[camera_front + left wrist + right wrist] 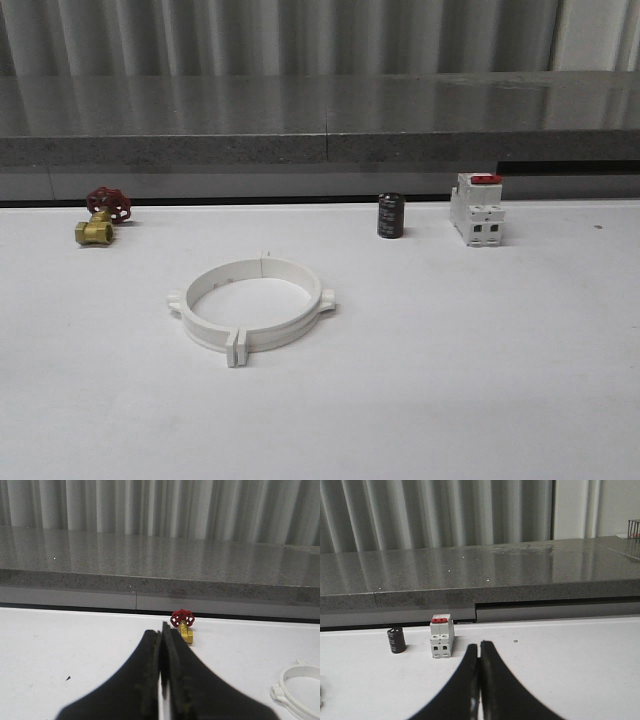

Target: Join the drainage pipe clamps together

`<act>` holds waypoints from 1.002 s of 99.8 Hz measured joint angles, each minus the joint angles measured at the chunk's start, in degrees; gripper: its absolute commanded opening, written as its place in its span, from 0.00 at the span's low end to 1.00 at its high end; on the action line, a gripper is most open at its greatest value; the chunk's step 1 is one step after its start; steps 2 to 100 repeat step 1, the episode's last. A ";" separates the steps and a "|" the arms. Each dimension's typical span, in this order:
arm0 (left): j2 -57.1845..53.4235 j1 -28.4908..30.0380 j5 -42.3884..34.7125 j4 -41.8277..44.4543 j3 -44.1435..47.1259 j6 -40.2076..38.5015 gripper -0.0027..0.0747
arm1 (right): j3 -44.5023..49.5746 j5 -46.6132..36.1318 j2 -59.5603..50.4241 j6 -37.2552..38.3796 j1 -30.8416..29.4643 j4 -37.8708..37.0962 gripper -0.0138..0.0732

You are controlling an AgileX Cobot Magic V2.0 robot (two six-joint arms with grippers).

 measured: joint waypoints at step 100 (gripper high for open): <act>0.00 0.00 0.00 0.00 0.00 0.00 0.01 | 0.00 0.00 0.00 0.00 0.00 0.00 0.08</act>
